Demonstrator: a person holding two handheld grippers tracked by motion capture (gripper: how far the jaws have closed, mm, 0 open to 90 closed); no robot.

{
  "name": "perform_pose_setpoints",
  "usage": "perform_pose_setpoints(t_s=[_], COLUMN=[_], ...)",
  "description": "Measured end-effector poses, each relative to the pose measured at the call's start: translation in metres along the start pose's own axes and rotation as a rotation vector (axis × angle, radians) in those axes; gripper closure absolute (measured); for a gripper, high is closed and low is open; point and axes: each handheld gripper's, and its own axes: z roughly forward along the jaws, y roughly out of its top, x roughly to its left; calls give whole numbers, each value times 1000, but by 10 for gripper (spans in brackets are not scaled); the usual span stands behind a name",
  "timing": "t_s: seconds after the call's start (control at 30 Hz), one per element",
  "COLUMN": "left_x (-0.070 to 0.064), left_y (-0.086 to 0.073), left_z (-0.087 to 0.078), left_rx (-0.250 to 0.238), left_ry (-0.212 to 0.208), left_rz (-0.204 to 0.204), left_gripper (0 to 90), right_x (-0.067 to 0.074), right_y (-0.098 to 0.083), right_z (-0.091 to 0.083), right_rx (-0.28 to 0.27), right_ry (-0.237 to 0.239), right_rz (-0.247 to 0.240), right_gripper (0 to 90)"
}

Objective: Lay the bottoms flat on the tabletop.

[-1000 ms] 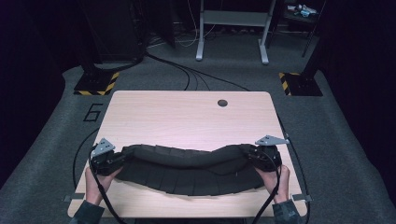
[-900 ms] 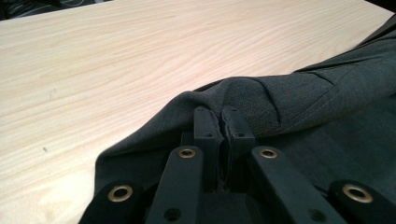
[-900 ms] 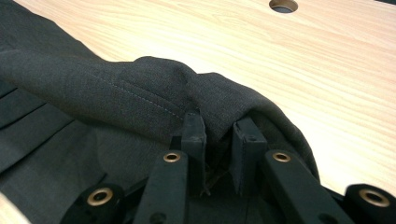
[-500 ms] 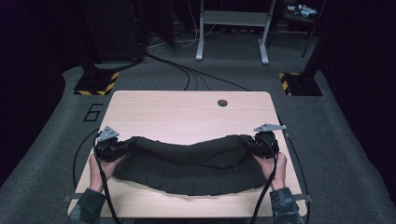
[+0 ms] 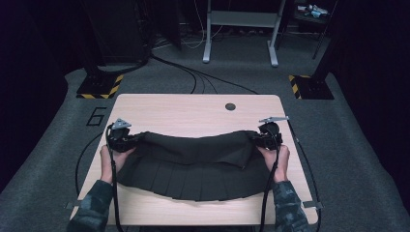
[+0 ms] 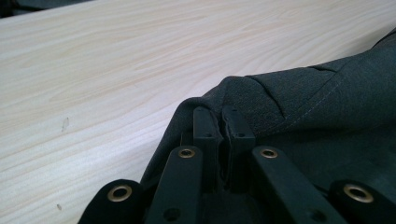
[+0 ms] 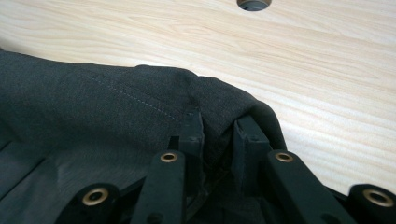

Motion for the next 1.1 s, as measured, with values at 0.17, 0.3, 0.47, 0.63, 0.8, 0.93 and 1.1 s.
perform_pose_setpoints(t_s=[0.17,0.3,0.47,0.63,0.8,0.93,1.1], left_x=[8,2,-3,-1,0,3,0], left_y=[-1,-10,-19,-26,-35,-38,-41], left_z=[21,38,46,53,58,57,56], left_rx=[77,174,211,233,253,246,240], left_ry=[14,22,4,-4,6,5,21], left_rz=[-29,-30,-14,-46,-64,-63,-53], left_gripper=[764,472,312,248,228,217,211], right_x=[-5,-6,3,4,-4,-2,-4], right_y=[6,1,-12,-24,-34,-41,-46], right_z=[21,38,45,52,58,63,60], right_rx=[42,122,143,171,187,221,210], right_ry=[-28,-57,-54,-69,-59,-117,-105], right_rz=[46,64,40,38,50,1,-8], right_gripper=[639,342,242,229,223,227,199])
